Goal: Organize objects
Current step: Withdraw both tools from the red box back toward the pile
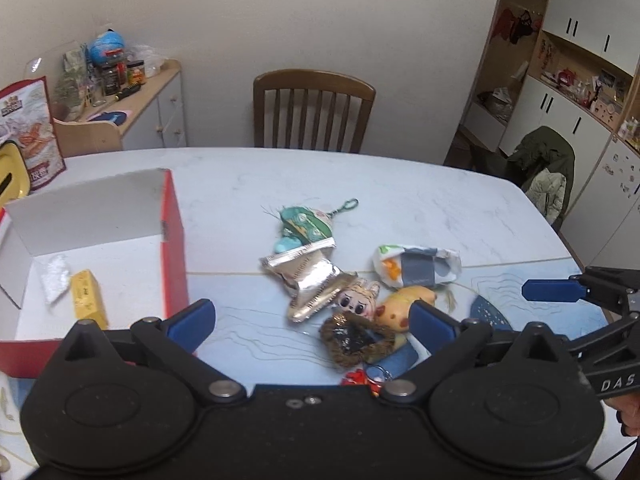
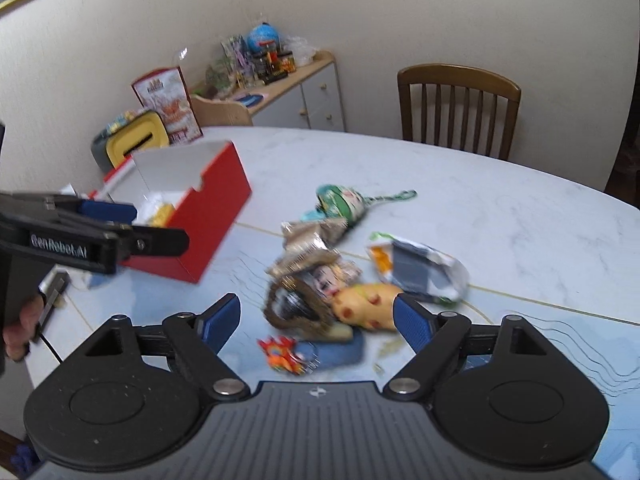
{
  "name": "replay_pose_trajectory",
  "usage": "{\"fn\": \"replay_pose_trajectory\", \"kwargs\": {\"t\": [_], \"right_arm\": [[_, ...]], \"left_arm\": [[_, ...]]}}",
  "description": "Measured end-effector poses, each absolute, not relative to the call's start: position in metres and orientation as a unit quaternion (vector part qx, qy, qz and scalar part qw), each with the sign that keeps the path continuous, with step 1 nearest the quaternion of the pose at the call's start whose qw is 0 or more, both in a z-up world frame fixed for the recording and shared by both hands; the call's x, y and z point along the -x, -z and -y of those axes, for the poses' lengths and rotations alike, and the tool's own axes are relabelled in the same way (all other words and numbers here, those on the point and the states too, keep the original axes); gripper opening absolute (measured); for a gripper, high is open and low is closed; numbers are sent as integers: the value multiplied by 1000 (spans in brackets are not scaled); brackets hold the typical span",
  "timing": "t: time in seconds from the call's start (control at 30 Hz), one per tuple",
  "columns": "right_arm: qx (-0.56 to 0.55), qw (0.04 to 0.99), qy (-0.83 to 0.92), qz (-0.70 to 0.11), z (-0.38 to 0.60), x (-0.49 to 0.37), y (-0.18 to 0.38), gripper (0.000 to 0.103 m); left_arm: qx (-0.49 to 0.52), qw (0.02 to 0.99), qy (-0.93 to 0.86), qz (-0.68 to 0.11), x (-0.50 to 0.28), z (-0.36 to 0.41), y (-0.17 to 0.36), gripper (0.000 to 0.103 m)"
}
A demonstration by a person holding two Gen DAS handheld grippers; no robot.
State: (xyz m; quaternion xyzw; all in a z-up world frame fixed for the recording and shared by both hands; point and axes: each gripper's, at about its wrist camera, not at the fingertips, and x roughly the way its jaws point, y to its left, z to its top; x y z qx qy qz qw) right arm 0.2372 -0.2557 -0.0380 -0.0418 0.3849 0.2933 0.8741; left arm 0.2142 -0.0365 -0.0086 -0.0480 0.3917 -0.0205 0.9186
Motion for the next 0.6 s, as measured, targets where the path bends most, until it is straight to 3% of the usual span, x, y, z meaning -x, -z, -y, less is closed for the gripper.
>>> {"fn": "replay_pose_trajectory", "kwargs": {"t": [0.6], "right_arm": [[49,866,-258,-426,277,-296,97,84]], "left_arm": [[89,896,11,-435,-236,57,91,103]]}}
